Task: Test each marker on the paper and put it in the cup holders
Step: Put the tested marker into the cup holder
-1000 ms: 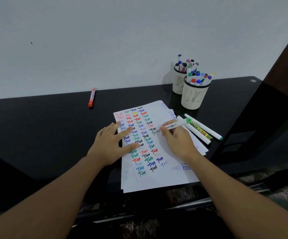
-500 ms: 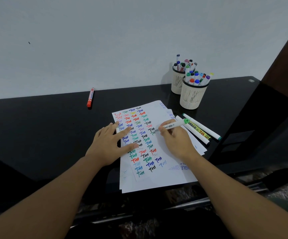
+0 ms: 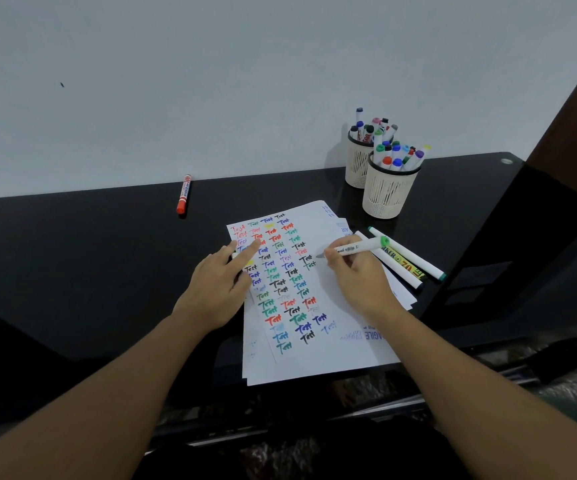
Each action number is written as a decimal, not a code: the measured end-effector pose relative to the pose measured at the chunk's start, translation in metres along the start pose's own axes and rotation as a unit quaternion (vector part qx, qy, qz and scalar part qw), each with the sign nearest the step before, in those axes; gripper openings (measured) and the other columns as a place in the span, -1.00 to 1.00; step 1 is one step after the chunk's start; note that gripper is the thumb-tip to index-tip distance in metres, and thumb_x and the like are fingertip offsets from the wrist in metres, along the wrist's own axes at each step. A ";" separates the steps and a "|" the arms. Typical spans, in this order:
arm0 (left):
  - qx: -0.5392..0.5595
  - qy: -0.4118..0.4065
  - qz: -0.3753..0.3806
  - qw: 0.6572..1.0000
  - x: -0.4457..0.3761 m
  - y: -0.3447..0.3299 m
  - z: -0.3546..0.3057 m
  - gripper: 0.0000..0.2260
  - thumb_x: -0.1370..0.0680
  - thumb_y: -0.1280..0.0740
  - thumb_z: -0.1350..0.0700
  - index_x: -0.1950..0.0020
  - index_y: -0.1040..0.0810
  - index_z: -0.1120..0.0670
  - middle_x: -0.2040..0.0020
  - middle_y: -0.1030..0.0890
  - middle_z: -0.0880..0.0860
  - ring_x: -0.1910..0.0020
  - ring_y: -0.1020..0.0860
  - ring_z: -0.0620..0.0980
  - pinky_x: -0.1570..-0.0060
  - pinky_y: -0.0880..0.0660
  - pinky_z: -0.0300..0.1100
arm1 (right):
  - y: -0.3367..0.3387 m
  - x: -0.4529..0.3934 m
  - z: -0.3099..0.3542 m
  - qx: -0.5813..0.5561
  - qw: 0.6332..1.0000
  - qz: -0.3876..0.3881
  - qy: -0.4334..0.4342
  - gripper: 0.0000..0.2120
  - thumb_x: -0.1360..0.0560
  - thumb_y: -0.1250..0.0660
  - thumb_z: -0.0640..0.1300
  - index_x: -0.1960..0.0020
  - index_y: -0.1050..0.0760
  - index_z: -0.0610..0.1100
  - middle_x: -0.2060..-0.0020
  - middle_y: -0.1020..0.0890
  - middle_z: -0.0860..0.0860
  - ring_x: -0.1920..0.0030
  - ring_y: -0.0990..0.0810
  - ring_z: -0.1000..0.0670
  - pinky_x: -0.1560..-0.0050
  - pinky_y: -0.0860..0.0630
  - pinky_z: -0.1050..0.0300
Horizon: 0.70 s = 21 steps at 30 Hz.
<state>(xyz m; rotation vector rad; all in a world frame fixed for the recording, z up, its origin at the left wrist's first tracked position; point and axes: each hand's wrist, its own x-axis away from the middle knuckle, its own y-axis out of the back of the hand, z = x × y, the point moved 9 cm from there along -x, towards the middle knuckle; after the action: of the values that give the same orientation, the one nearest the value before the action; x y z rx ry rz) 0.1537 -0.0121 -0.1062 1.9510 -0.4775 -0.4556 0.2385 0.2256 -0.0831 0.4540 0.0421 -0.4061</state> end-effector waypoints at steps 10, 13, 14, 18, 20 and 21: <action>-0.038 -0.088 -0.071 0.993 0.003 0.010 -0.017 -0.53 -0.70 -0.15 0.10 -0.63 -0.19 -0.04 -0.19 -0.59 0.03 -0.10 -0.50 0.04 -0.14 -0.48 0.01 | -0.013 -0.002 -0.002 -0.018 0.994 0.103 -0.037 -0.65 -0.69 -0.23 -0.20 -0.36 -0.41 0.17 -0.04 -0.69 0.15 -0.18 -0.57 0.21 -0.31 -0.40 0.07; -0.048 -0.075 -0.088 0.992 0.010 0.019 -0.025 -0.54 -0.69 -0.21 0.08 -0.60 -0.26 0.04 -0.01 -0.57 0.01 0.06 -0.46 -0.01 0.03 -0.46 -0.05 | -0.024 0.000 -0.003 -0.022 0.978 0.199 -0.066 -0.34 -0.64 -0.13 -0.37 -0.58 -0.19 0.21 -0.41 -0.50 0.07 -0.40 -0.43 0.16 -0.44 -0.27 0.10; -0.043 -0.064 -0.095 0.992 0.011 0.021 -0.025 -0.58 -0.70 -0.18 0.08 -0.57 -0.30 0.06 0.01 -0.57 0.02 0.07 -0.47 0.00 0.03 -0.46 -0.04 | -0.023 -0.001 -0.001 -0.026 0.975 0.208 -0.074 -0.35 -0.65 -0.11 -0.33 -0.60 -0.19 0.20 -0.45 -0.47 0.07 -0.43 -0.40 0.13 -0.45 -0.24 0.10; 0.015 -0.022 -0.117 0.993 0.014 0.028 -0.020 -0.70 -0.71 -0.15 0.01 -0.39 -0.47 0.06 -0.09 -0.60 0.00 -0.02 -0.47 -0.06 -0.09 -0.43 -0.09 | -0.005 -0.007 0.011 -0.089 0.985 0.121 -0.085 -0.66 -0.72 -0.15 -0.06 -0.45 -0.45 0.14 -0.33 -0.57 0.06 -0.28 -0.57 0.05 -0.40 -0.33 0.02; 0.015 -0.022 -0.119 0.993 0.015 0.027 -0.017 -0.76 -0.69 -0.20 -0.01 -0.29 -0.52 0.04 -0.09 -0.59 -0.02 -0.03 -0.46 -0.08 -0.10 -0.43 -0.11 | 0.002 -0.011 0.017 -0.101 0.990 0.065 -0.073 -0.78 -0.70 -0.25 -0.09 -0.29 -0.52 0.13 -0.28 -0.60 0.00 -0.07 -0.70 0.04 -0.29 -0.53 0.03; 0.015 -0.023 -0.123 0.992 0.015 0.028 -0.016 -0.78 -0.67 -0.23 -0.02 -0.25 -0.53 0.03 -0.09 -0.57 -0.04 -0.04 -0.45 -0.09 -0.09 -0.45 -0.11 | 0.002 -0.012 0.018 -0.112 0.989 0.058 -0.074 -0.78 -0.69 -0.28 -0.12 -0.27 -0.51 0.14 -0.25 -0.61 -0.02 0.03 -0.73 0.03 -0.18 -0.59 0.06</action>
<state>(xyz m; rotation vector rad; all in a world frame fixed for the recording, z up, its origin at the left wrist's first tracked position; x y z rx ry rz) 0.1711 -0.0184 -0.0760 2.0416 -0.2754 -0.6542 0.2272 0.2238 -0.0642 0.2028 -0.0808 -0.3158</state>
